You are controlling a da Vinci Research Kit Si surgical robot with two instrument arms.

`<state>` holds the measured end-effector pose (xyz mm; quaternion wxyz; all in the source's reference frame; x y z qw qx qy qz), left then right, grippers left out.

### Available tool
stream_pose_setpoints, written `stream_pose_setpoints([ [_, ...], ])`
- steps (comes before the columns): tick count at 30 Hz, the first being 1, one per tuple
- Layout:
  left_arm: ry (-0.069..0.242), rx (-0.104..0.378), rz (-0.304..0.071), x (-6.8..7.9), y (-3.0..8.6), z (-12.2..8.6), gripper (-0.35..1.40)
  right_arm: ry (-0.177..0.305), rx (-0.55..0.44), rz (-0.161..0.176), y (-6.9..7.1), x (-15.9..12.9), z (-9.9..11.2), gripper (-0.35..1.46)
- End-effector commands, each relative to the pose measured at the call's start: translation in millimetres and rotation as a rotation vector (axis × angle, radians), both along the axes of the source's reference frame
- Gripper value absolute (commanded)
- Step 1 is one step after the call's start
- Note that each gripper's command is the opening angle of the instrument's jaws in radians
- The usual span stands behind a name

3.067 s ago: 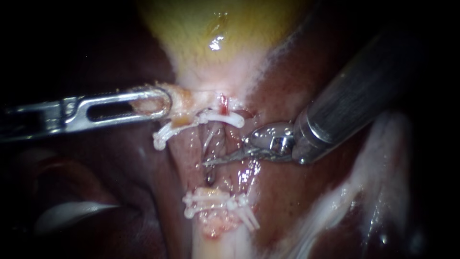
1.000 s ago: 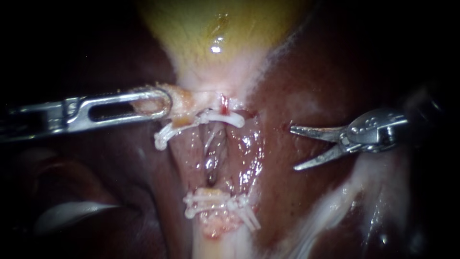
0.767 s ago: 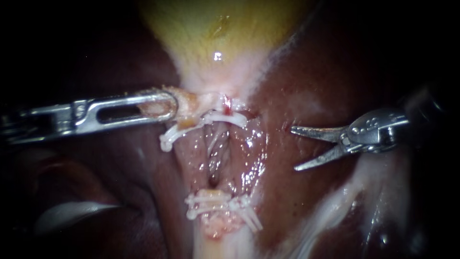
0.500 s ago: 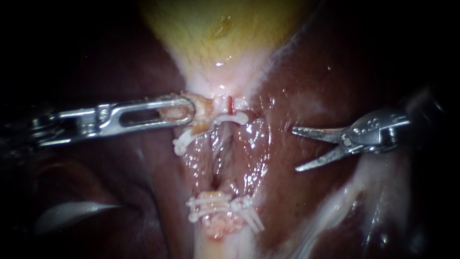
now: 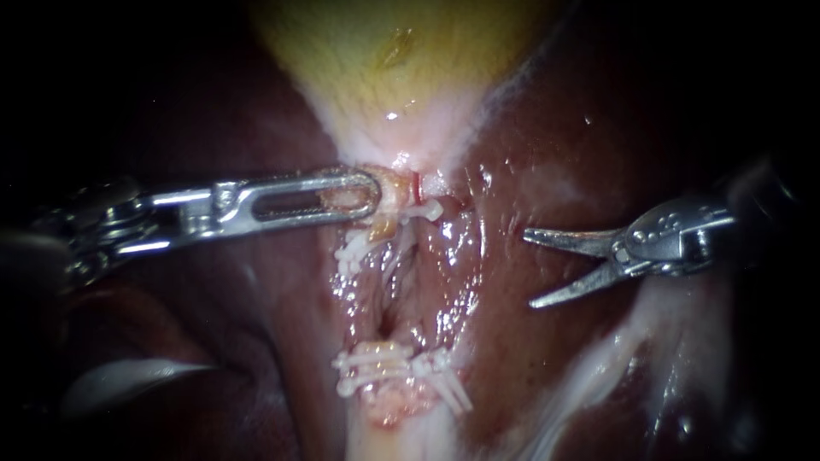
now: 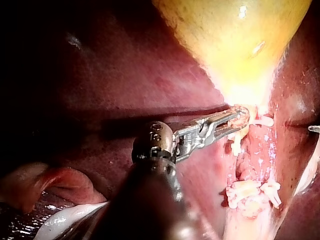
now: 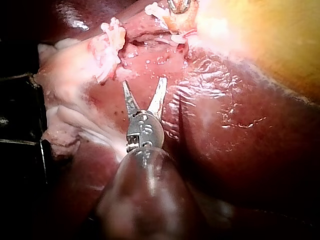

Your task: Go back from the cut right tube

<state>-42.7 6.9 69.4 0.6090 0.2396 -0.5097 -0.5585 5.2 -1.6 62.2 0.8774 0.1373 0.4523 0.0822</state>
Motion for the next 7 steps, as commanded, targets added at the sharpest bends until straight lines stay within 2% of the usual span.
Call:
stream_pose_setpoints([
  [1,-0.001,0.0,0.0,0.0,0.0,-0.1,-0.35,0.0,0.0,0.0,0.0,0.0,0.0,1.45],
  [7,-0.001,0.0,0.0,0.0,0.0,-0.2,-0.35,0.002,0.002,-0.002,0.0,0.0,0.0,1.45],
])
